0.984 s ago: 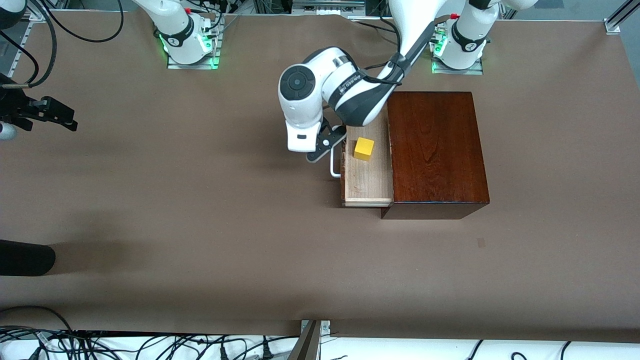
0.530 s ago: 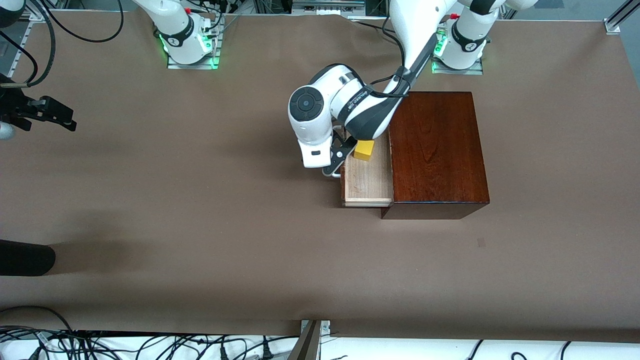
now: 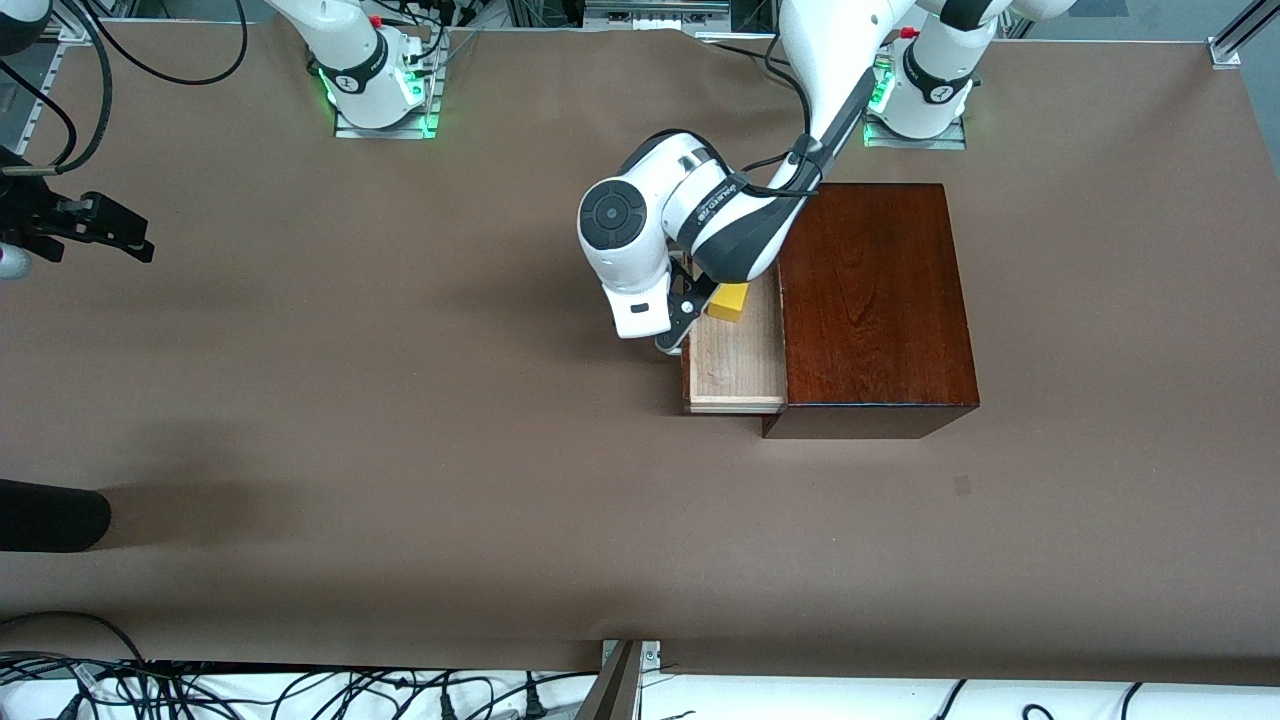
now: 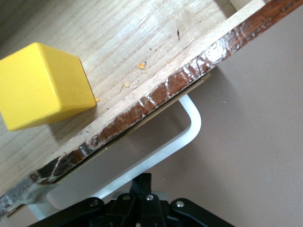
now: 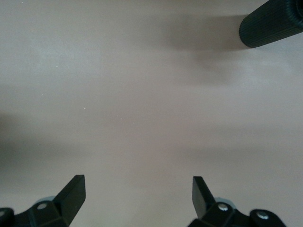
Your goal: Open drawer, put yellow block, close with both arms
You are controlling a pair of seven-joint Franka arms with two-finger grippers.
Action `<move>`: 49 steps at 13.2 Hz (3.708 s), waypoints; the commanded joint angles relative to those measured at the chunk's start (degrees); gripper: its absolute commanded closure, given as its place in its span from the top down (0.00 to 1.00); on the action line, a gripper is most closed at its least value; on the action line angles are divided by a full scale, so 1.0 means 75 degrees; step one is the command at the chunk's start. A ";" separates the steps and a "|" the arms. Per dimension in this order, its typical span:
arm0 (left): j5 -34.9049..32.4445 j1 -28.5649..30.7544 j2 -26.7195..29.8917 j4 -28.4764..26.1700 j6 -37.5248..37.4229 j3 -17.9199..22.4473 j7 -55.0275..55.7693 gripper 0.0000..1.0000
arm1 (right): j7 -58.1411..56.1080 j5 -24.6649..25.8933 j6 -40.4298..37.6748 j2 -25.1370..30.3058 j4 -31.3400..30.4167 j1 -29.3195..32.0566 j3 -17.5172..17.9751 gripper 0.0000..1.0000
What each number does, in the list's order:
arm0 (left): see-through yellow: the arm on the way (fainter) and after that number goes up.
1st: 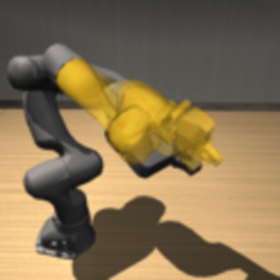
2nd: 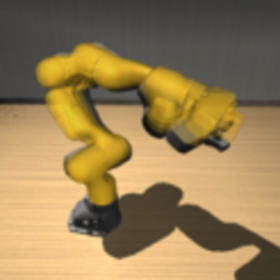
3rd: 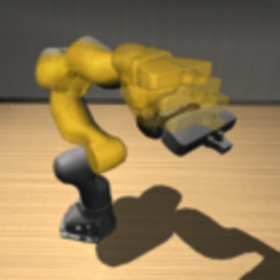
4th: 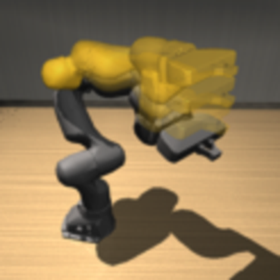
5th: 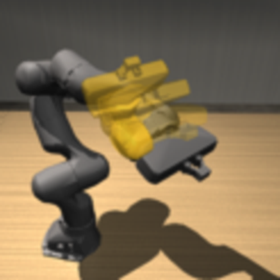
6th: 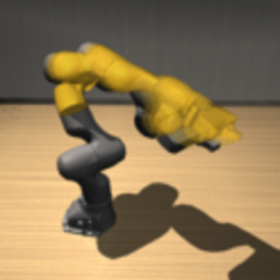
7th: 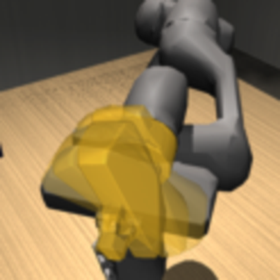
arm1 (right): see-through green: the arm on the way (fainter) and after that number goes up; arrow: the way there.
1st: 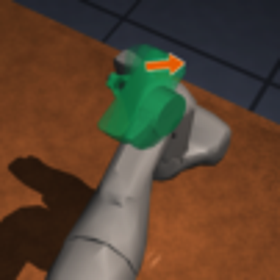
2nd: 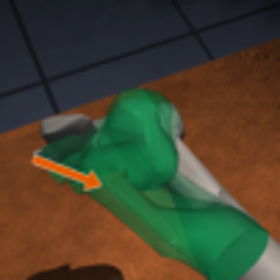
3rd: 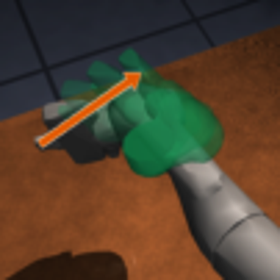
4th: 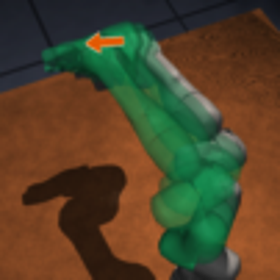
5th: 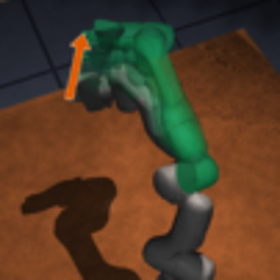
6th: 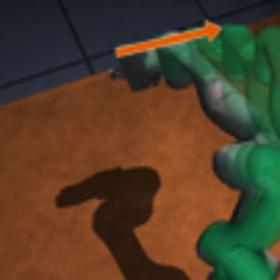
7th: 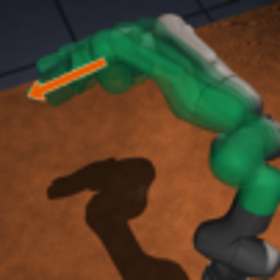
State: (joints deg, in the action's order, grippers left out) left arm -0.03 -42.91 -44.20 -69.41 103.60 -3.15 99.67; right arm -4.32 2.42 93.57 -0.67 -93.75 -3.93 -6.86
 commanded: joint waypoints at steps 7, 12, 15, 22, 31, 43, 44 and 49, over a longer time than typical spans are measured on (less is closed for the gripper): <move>-0.1027 0.0142 0.0302 -0.0013 -0.1157 0.0127 -0.0817 0.00 | 0.0130 -0.0053 -0.0066 0.0008 0.0054 0.0008 0.0036 1.00; -0.1027 0.0704 0.0608 -0.0459 -0.1169 0.0127 -0.1674 0.00 | 0.0130 -0.0053 -0.0077 0.0008 0.0031 0.0008 0.0036 1.00; -0.1027 0.0951 0.0643 -0.0542 -0.1158 0.0115 -0.2120 0.00 | 0.0130 -0.0053 -0.0077 0.0008 0.0019 0.0008 0.0048 1.00; -0.1027 0.1326 0.0807 -0.0706 -0.1134 0.0115 -0.2930 0.00 | 0.0119 -0.0053 -0.0077 0.0008 0.0019 -0.0004 0.0048 1.00; -0.0172 0.1781 0.2141 -0.0553 -0.1509 -0.0528 -0.3337 1.00 | 0.0154 -0.0041 -0.0077 0.0019 0.0019 -0.0016 0.0059 1.00; 0.0450 0.4572 0.5422 -0.2719 -0.2306 0.0300 -1.1677 1.00 | 0.0271 -0.0030 -0.0077 0.0019 0.0031 -0.0016 0.0071 1.00; 0.0415 0.4572 0.5540 -0.2837 -0.2306 0.0581 -1.2195 1.00 | 0.0271 -0.0030 -0.0077 0.0019 0.0031 -0.0027 0.0071 1.00; 0.0297 0.4526 0.5612 -0.2827 -0.2317 0.1181 -1.3114 1.00 | 0.0271 -0.0030 -0.0077 0.0031 0.0031 -0.0016 0.0071 1.00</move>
State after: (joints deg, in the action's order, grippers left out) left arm 2.10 -8.62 -3.31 -89.19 85.44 5.46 2.89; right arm -2.97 2.41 93.53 -0.77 -93.78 -4.05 -6.51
